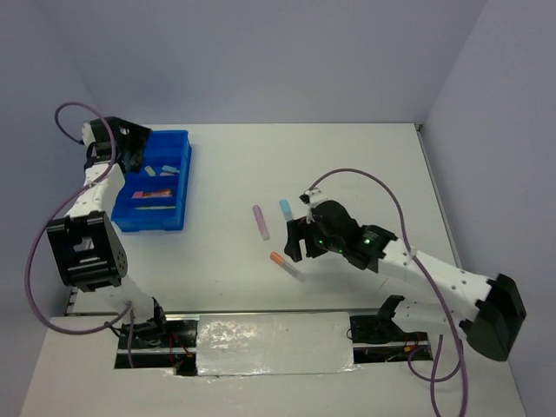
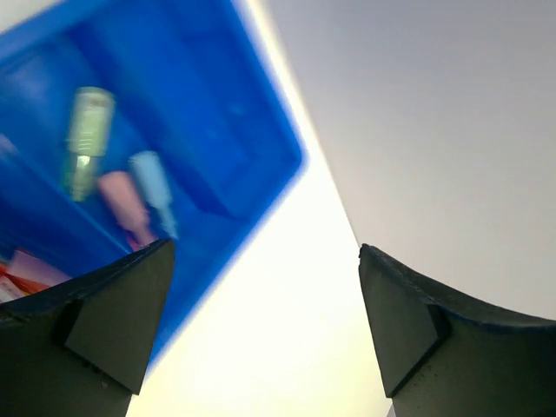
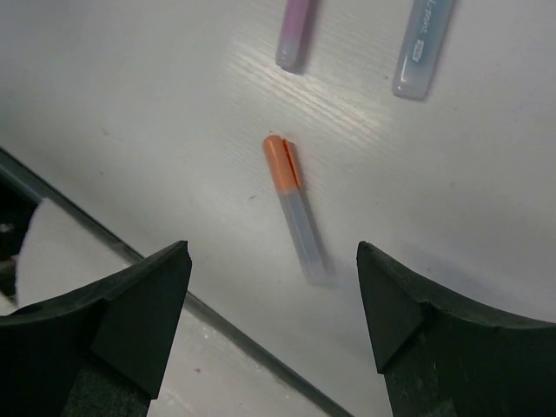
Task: Sort the stationery into containers
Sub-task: Place the stationery in the storage box, then pick up the pen from the center of the board.
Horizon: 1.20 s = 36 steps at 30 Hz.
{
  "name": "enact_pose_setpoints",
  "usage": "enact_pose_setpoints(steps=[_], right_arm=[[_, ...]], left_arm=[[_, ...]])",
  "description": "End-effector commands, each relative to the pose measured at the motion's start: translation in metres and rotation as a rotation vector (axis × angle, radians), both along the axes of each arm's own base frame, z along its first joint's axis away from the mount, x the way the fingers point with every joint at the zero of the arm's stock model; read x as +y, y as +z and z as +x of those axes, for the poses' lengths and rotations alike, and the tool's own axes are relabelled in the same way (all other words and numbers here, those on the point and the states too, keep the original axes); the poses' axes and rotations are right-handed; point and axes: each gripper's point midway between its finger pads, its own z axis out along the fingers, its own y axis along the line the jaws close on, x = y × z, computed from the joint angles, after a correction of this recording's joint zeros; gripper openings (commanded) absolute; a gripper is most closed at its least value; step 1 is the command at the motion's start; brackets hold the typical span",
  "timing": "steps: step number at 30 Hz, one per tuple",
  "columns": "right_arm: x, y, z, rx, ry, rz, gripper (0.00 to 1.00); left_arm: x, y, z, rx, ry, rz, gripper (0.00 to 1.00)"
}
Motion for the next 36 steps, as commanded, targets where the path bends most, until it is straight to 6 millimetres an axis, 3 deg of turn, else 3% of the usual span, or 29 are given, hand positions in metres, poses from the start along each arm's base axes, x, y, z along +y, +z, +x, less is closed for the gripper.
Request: enact_pose_setpoints(steps=[1, 4, 8, 9, 10, 13, 16, 18, 19, 20, 22, 24, 25, 26, 27, 28, 29, 30, 32, 36], right_arm=[[0.002, -0.021, 0.014, 0.015, 0.008, -0.147, 0.84], [0.009, -0.051, 0.007, 0.052, 0.091, -0.262, 0.83], [0.019, -0.085, -0.004, 0.096, 0.151, -0.378, 0.79], [0.021, -0.098, -0.005, 0.118, 0.155, -0.410, 0.78], [0.024, -0.104, -0.008, 0.125, 0.162, -0.424, 0.73], [0.026, -0.125, -0.013, 0.156, 0.156, -0.474, 0.62], [0.028, -0.139, -0.018, 0.171, 0.150, -0.514, 0.48], [0.030, -0.146, -0.024, 0.179, 0.156, -0.538, 0.29], [0.032, -0.147, -0.025, 0.175, 0.159, -0.540, 0.01], [0.034, -0.146, -0.023, 0.170, 0.142, -0.534, 0.00], [0.040, -0.137, -0.019, 0.149, 0.123, -0.500, 0.00], [0.050, -0.109, -0.012, 0.093, 0.099, -0.404, 0.00], [0.062, -0.093, -0.007, 0.059, 0.088, -0.323, 0.00], [0.068, -0.064, -0.006, 0.018, 0.087, -0.217, 0.00], [0.074, -0.045, -0.005, -0.009, 0.087, -0.137, 0.00], [0.089, -0.020, -0.001, -0.052, 0.090, -0.008, 0.00], [0.094, 0.009, -0.012, -0.072, 0.145, 0.116, 0.00], [0.098, 0.029, -0.015, -0.097, 0.166, 0.194, 0.00], [0.103, 0.076, -0.022, -0.171, 0.210, 0.362, 0.00], [0.097, 0.133, -0.037, -0.260, 0.305, 0.523, 0.00]], left_arm=[[-0.052, 0.099, -0.013, -0.178, -0.275, 0.134, 0.99], [-0.085, 0.099, -0.046, -0.126, -0.423, 0.212, 0.99], [-0.120, 0.081, -0.095, -0.168, -0.566, 0.191, 0.99], [-0.124, 0.060, -0.107, -0.147, -0.585, 0.176, 0.99], [-0.126, 0.064, -0.116, -0.167, -0.593, 0.190, 0.99], [-0.128, 0.050, -0.131, -0.123, -0.627, 0.204, 0.99], [-0.133, 0.045, -0.139, -0.112, -0.666, 0.200, 0.99], [-0.135, 0.044, -0.143, -0.115, -0.675, 0.200, 0.99], [-0.136, 0.043, -0.145, -0.118, -0.679, 0.198, 0.99], [-0.137, 0.038, -0.148, -0.116, -0.682, 0.193, 0.99], [-0.147, 0.045, -0.152, -0.165, -0.720, 0.184, 0.99], [-0.163, 0.056, -0.158, -0.241, -0.778, 0.188, 0.99], [-0.185, 0.062, -0.165, -0.279, -0.858, 0.185, 0.99], [-0.195, 0.069, -0.168, -0.313, -0.894, 0.204, 0.99], [-0.225, 0.083, -0.177, -0.384, -0.985, 0.217, 0.99], [-0.241, 0.091, -0.185, -0.431, -1.048, 0.209, 0.99], [-0.254, 0.096, -0.192, -0.462, -1.096, 0.187, 0.99], [-0.276, 0.106, -0.203, -0.522, -1.173, 0.179, 0.99], [-0.299, 0.125, -0.218, -0.634, -1.278, 0.184, 0.99], [-0.341, 0.147, -0.253, -0.816, -1.470, 0.227, 0.99]])
